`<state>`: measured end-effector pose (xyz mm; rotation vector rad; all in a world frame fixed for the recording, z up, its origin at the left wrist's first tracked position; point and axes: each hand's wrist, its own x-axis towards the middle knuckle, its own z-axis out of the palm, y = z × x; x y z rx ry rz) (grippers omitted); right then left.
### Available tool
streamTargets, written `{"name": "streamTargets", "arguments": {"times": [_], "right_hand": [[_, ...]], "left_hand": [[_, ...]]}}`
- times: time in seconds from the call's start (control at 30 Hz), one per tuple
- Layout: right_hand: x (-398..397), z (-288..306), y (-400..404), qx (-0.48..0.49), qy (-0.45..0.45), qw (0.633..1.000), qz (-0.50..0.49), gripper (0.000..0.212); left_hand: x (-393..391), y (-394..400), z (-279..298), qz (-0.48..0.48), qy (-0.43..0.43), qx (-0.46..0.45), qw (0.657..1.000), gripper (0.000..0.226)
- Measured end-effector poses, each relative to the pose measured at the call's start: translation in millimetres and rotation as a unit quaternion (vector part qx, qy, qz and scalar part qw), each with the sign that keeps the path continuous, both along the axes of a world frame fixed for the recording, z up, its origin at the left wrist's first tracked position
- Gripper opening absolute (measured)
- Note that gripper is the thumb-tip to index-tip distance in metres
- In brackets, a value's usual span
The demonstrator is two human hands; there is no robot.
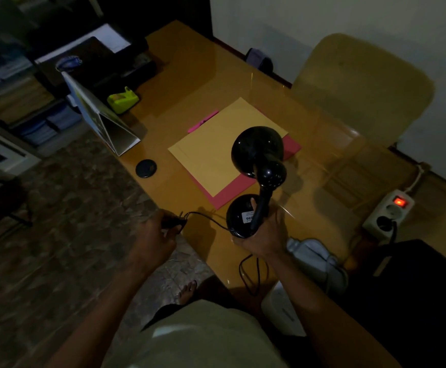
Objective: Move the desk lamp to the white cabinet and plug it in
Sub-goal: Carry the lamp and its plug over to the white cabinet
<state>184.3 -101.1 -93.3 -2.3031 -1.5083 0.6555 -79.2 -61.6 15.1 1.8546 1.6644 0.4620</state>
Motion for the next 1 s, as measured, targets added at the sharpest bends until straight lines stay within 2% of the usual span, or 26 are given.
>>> {"name": "streamTargets", "arguments": {"times": [0.1,0.2,0.5,0.77,0.9,1.0], "right_hand": [[-13,1,-4,0.038,-0.008,0.999,-0.013,0.122],[-22,1,-6,0.059,-0.001,0.997,-0.048,0.121],[-40,7,-2,0.038,-0.046,0.994,-0.088,0.109],[-47,30,1,0.102,0.005,0.99,-0.099,0.081],[-52,48,6,0.139,0.061,0.986,-0.065,0.097],[-55,66,12,0.168,0.063,0.983,-0.024,0.095]], "left_hand": [[1,1,0,-0.009,-0.002,-0.002,1.0,0.016],[1,1,-1,-0.01,0.01,0.0,1.0,0.017],[-2,-1,0,-0.004,0.014,-0.002,1.0,0.017],[-4,-1,3,0.007,0.0,0.017,1.0,0.016],[-11,1,12,0.018,-0.035,0.023,0.999,0.017],[-19,5,20,0.025,-0.062,0.036,0.997,0.016]]}}
